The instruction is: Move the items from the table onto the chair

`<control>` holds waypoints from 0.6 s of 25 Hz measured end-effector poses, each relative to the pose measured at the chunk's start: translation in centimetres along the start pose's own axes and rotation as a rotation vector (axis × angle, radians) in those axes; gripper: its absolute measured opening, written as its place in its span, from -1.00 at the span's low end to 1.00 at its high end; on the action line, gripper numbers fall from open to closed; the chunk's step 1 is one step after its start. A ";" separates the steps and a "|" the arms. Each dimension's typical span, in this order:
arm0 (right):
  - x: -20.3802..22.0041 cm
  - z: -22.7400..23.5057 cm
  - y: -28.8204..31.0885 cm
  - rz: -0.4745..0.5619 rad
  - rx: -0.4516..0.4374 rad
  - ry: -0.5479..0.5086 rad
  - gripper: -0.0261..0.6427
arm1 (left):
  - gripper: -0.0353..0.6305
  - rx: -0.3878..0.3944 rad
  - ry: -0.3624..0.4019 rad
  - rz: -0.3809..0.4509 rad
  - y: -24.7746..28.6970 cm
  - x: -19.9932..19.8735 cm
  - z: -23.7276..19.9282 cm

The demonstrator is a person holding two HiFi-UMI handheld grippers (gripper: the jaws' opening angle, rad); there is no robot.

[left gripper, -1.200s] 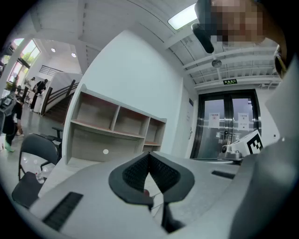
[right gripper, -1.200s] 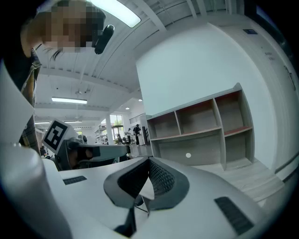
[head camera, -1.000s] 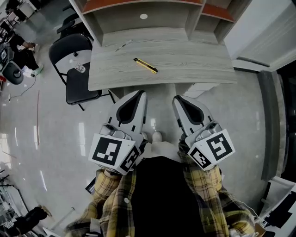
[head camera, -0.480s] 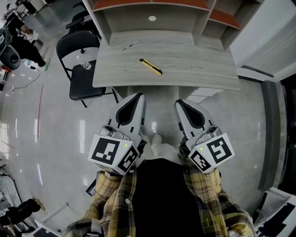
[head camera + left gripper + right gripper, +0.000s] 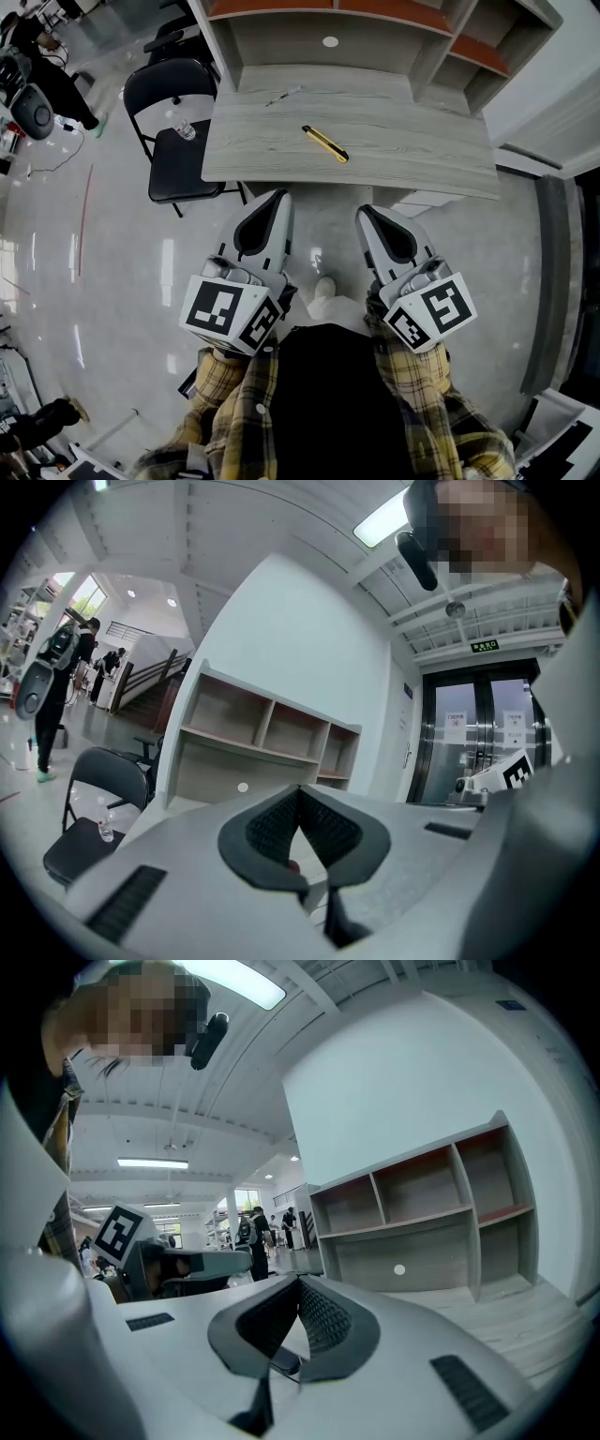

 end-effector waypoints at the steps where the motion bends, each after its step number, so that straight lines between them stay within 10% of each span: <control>1: 0.0 -0.1 0.8 -0.004 0.001 0.001 -0.87 | -0.88 0.000 -0.002 -0.001 0.2 -0.2 -0.8; 15: -0.9 -2.3 16.7 -0.015 0.039 0.023 -0.87 | -0.88 0.048 0.022 -0.057 4.2 -4.8 -15.6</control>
Point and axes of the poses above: the fingertips, and each gripper's own axes: y forward along the fingers, z to its right, x out of its underside, the point moved 9 cm from there along -y, backward along the fingers, and after that the axes turned 1 degree about -z, right-handed, at the moved point
